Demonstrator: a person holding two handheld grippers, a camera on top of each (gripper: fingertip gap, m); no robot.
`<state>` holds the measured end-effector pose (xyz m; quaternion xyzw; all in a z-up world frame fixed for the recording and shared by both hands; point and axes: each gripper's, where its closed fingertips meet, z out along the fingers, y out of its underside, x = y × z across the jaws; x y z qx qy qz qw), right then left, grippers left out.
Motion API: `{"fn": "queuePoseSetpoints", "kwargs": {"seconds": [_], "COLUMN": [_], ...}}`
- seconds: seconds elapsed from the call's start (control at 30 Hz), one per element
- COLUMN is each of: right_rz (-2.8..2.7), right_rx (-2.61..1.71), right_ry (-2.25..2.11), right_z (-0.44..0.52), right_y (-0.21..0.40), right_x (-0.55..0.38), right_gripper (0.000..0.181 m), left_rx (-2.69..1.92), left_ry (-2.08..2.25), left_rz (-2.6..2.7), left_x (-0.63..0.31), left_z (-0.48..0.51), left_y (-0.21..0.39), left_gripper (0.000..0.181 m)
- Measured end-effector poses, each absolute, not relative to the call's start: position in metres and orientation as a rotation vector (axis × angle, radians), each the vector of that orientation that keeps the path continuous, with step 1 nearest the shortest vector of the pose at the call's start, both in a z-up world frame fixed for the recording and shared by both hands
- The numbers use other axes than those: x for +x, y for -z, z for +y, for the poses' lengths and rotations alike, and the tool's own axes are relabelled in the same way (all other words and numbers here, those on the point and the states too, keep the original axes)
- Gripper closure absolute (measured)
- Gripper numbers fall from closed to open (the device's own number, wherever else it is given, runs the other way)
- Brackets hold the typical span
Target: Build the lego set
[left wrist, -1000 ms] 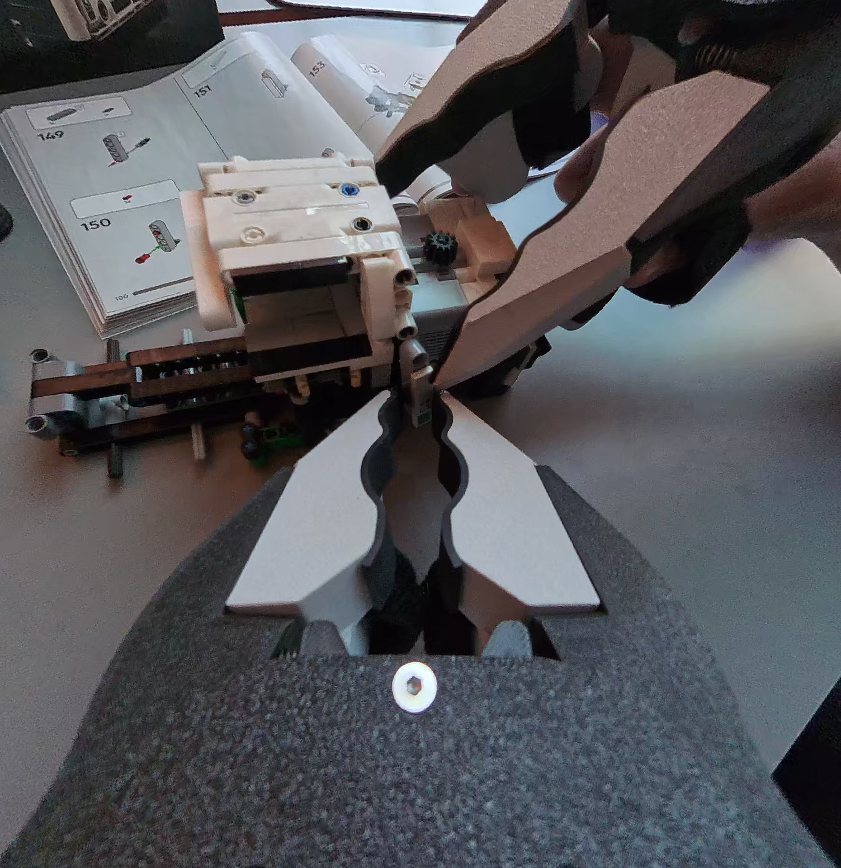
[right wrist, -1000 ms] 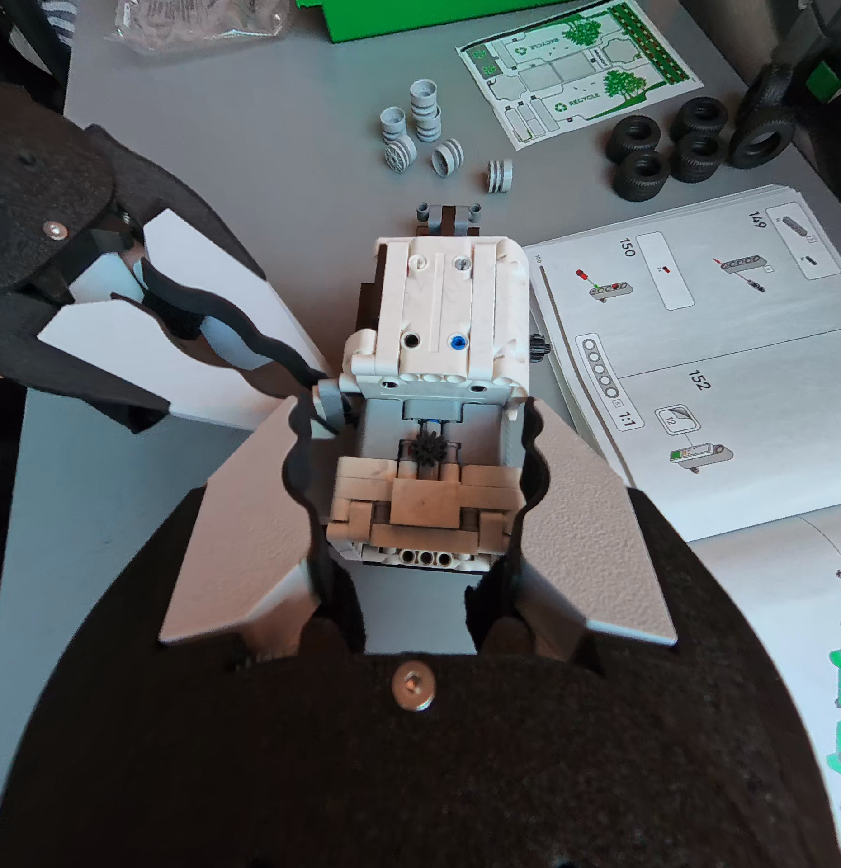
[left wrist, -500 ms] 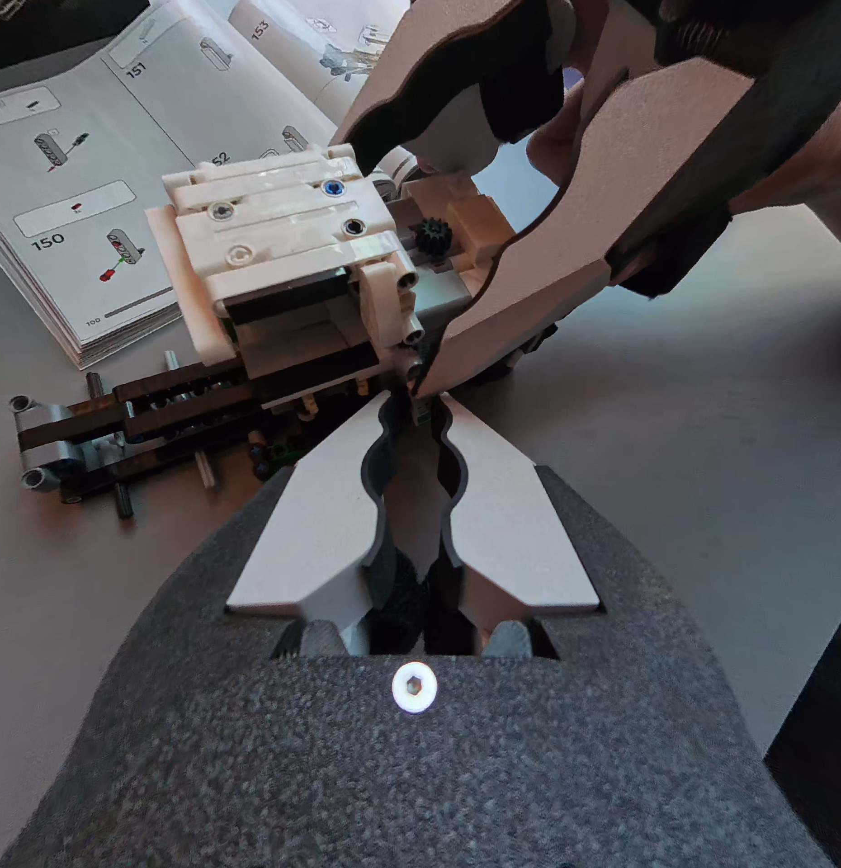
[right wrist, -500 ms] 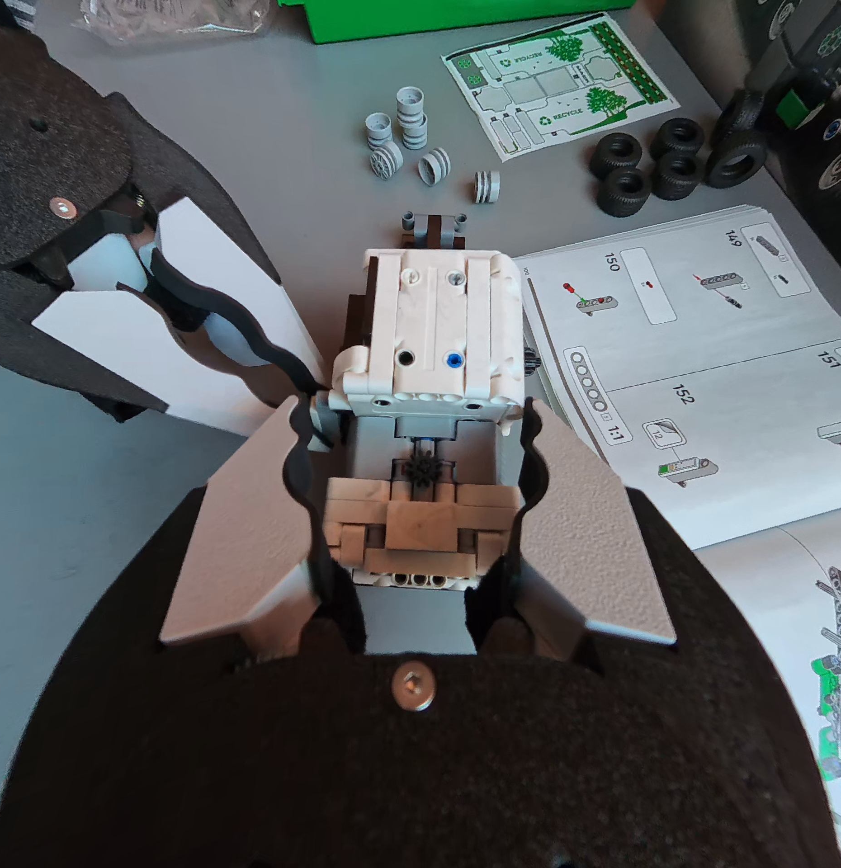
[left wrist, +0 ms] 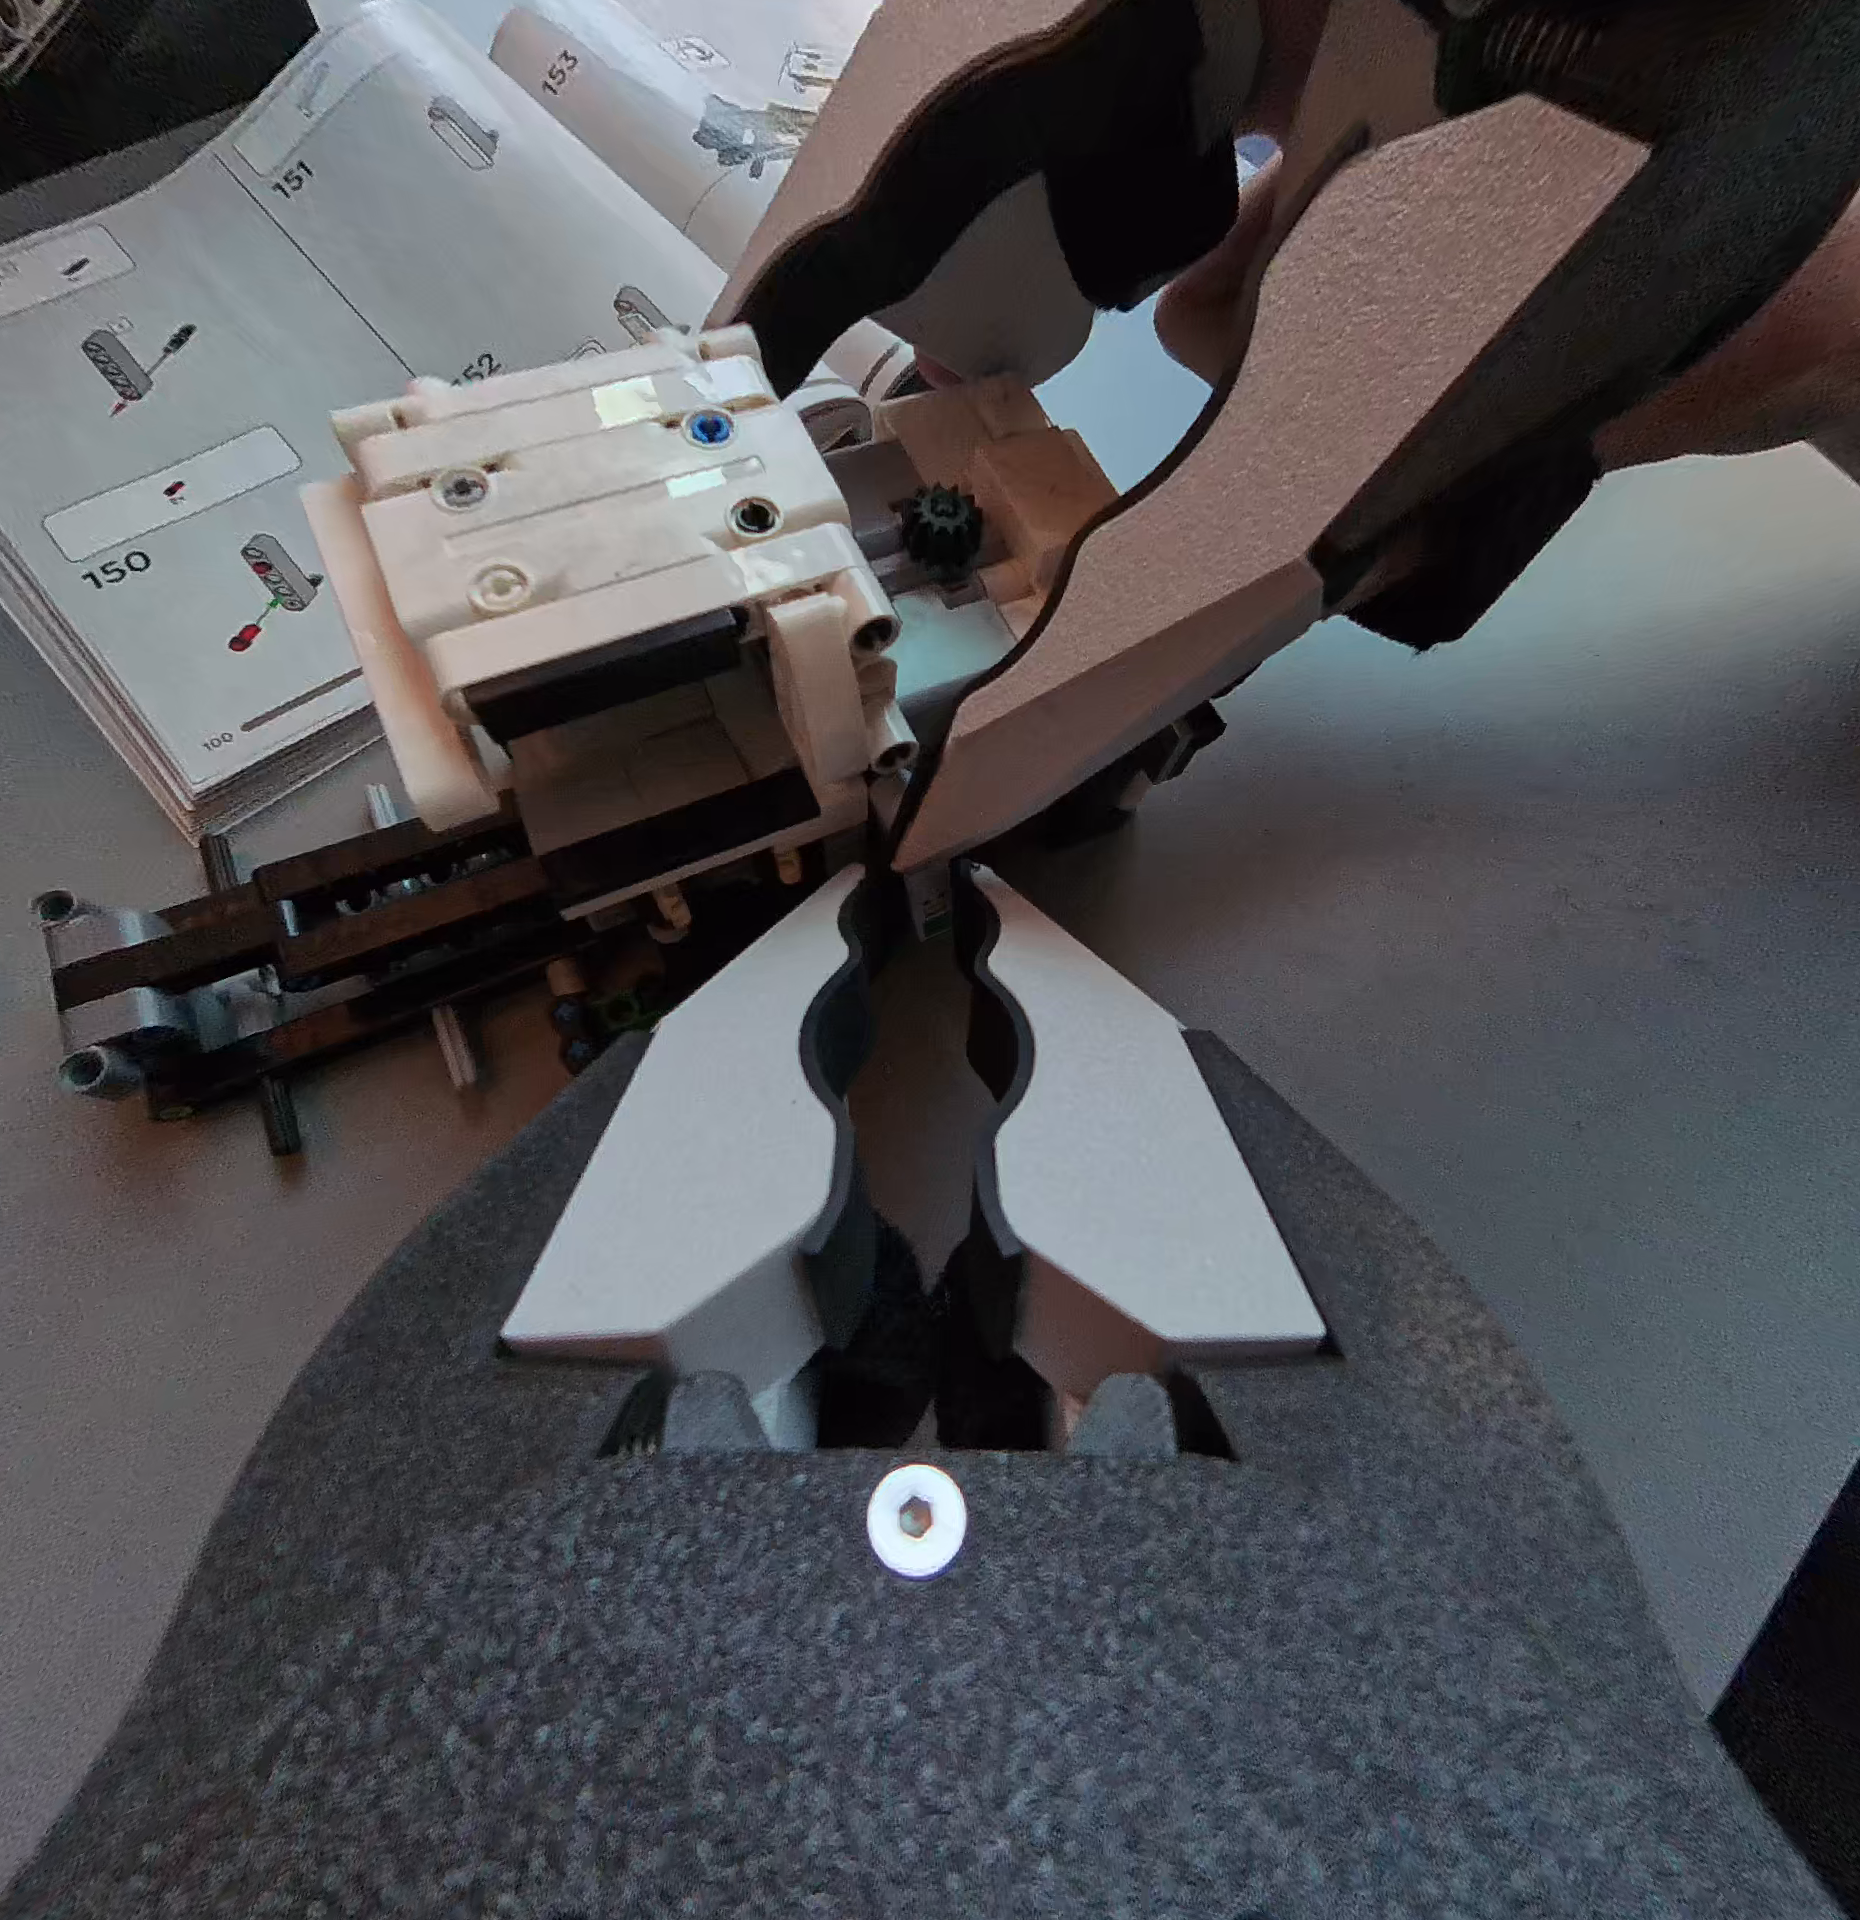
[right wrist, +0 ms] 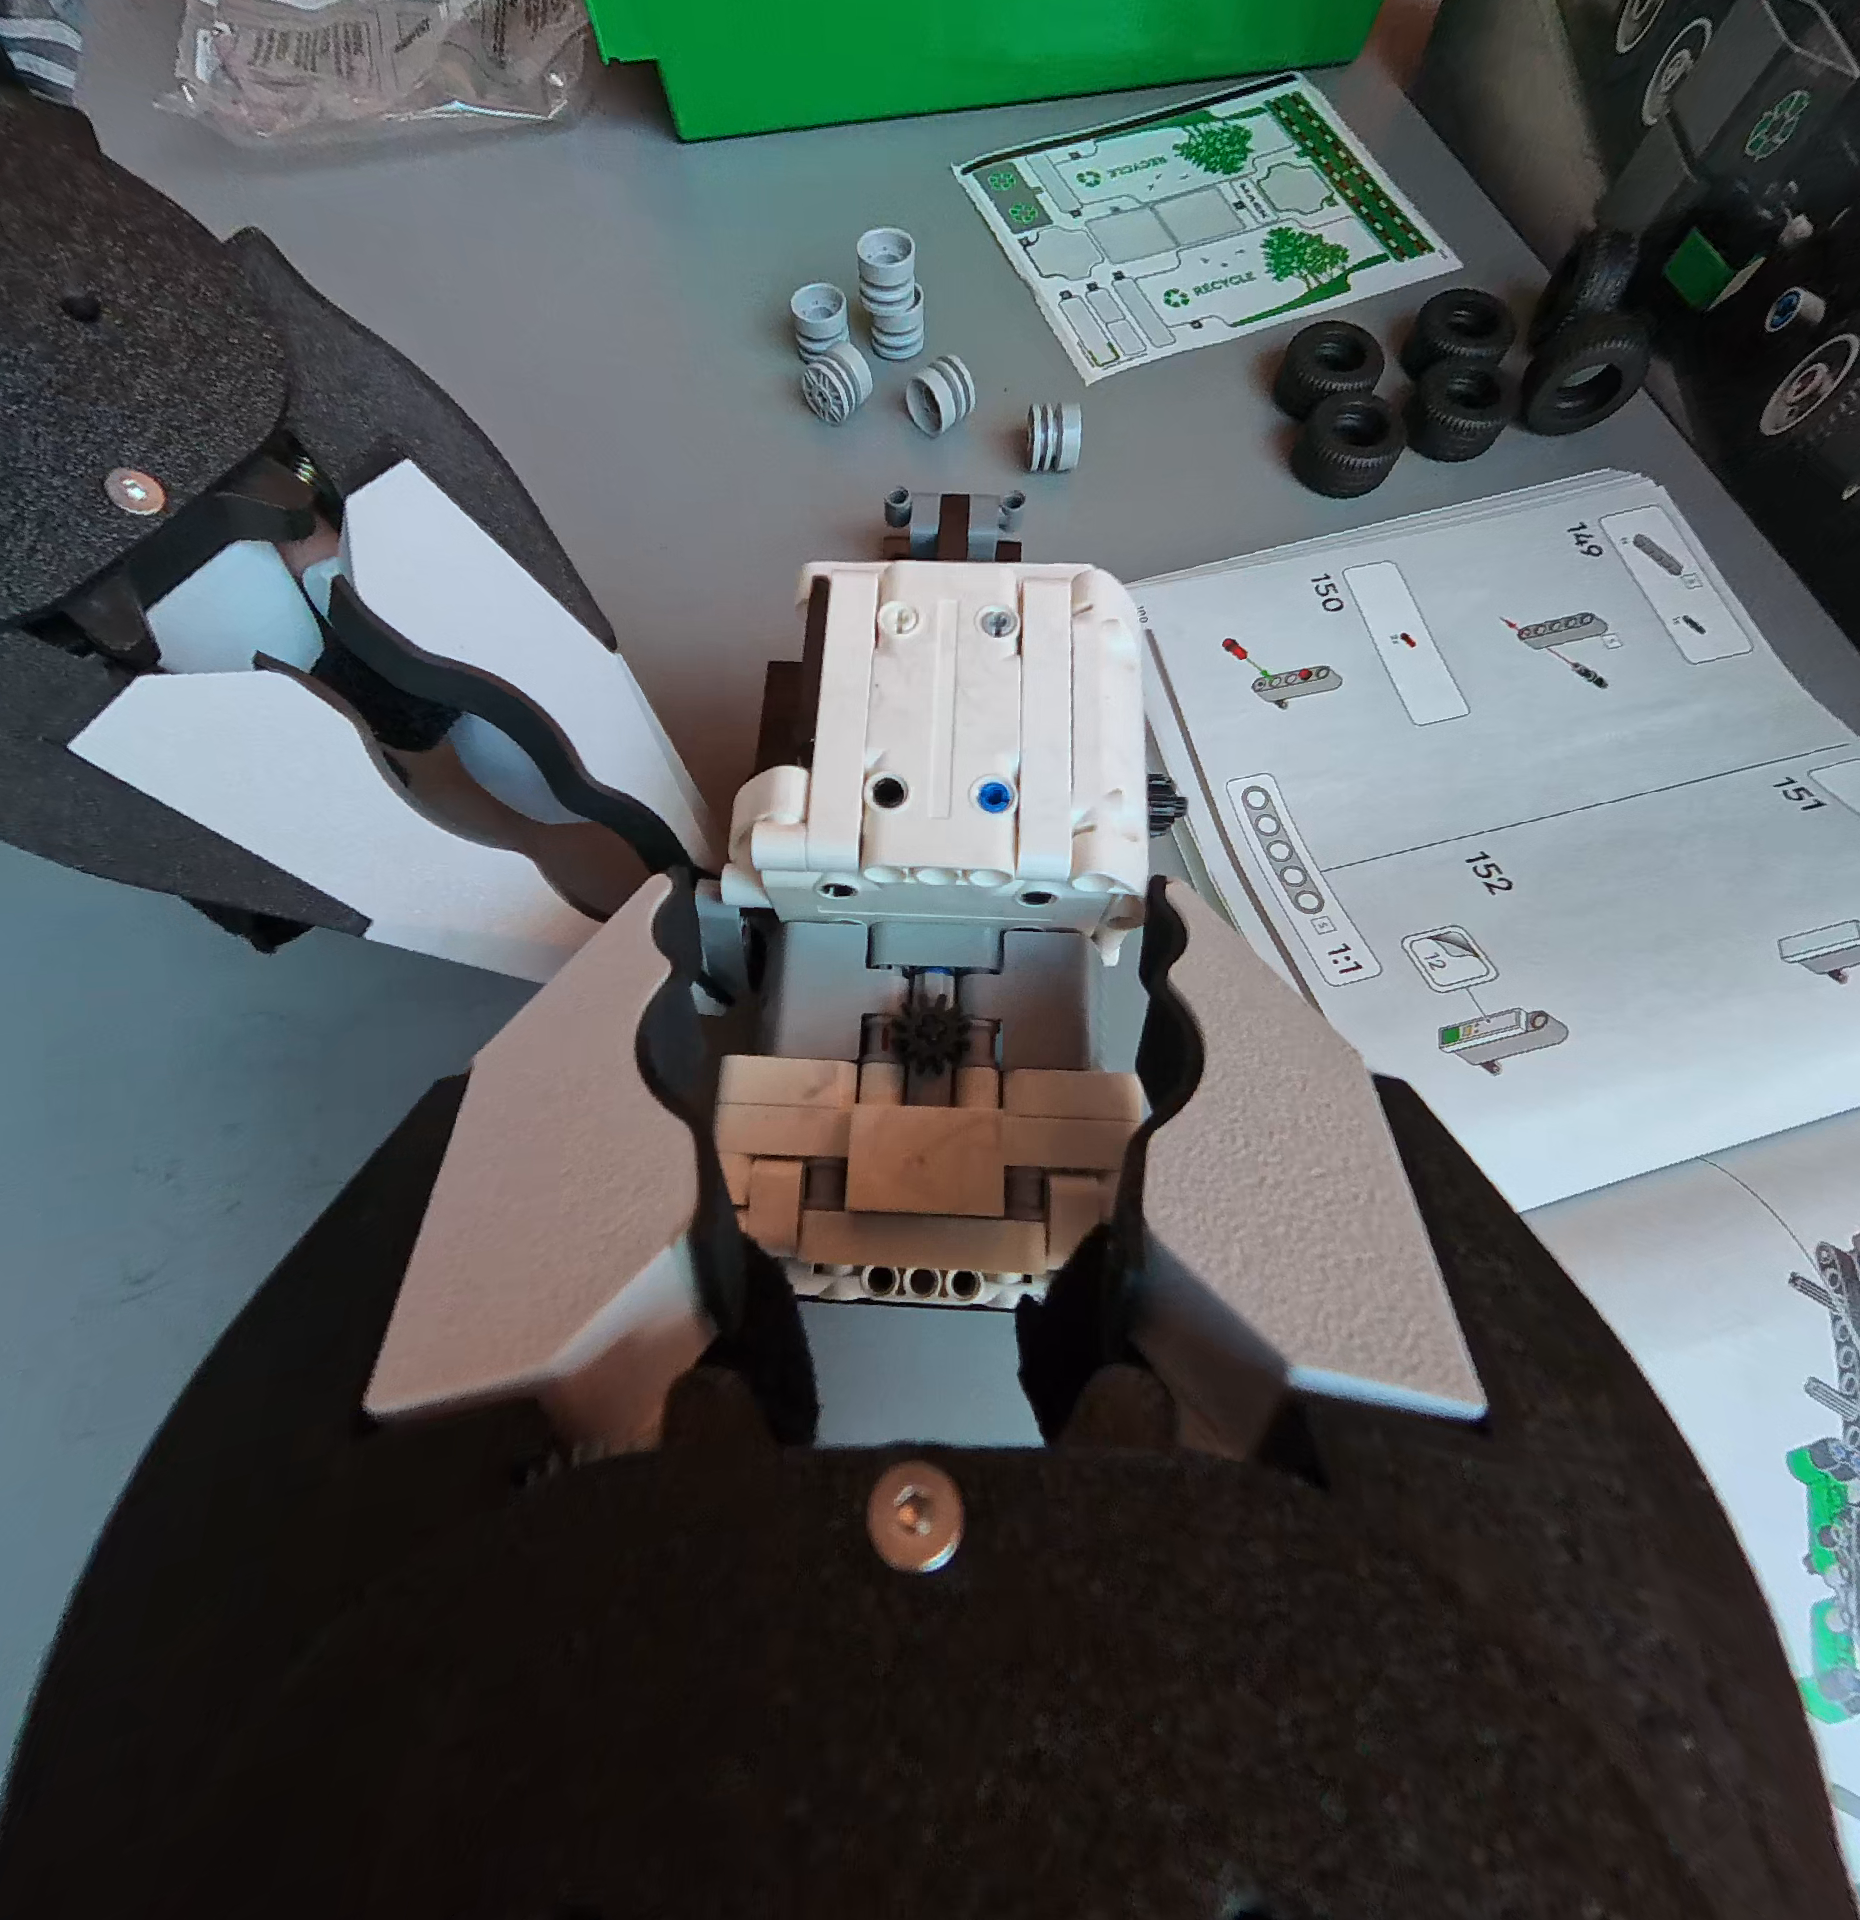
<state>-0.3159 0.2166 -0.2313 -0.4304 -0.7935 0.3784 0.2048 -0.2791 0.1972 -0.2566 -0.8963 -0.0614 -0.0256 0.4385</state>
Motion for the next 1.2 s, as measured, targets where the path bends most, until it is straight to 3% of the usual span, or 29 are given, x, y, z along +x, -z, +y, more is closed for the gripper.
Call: {"fn": "queuePoseSetpoints", "kwargs": {"seconds": [0.03, 0.27, 0.6, 1.0, 1.2], "right_rz": [-2.209, -2.197, -2.192, -2.19, -2.19], "right_rx": [-1.2, -1.218, -1.223, -1.227, -1.226], "right_ry": [-1.052, -1.042, -1.04, -1.04, -1.04], "right_z": [0.217, 0.218, 0.219, 0.219, 0.219], "right_y": [0.231, 0.232, 0.232, 0.232, 0.232], "right_x": [-0.316, -0.317, -0.317, -0.317, -0.317], "right_gripper": [0.098, 0.098, 0.098, 0.098, 0.098], "left_rx": [-2.222, -2.194, -2.116, -2.1, -2.104], "left_ry": [0.064, 0.005, -0.04, -0.052, -0.007], "left_rz": [-0.161, -0.283, -0.358, -0.404, -0.375], "left_x": [-0.279, -0.284, -0.284, -0.287, -0.278], "left_z": [0.198, 0.193, 0.199, 0.19, 0.189], "left_y": [0.257, 0.262, 0.257, 0.259, 0.259], "left_gripper": [0.171, 0.163, 0.172, 0.168, 0.181]}}
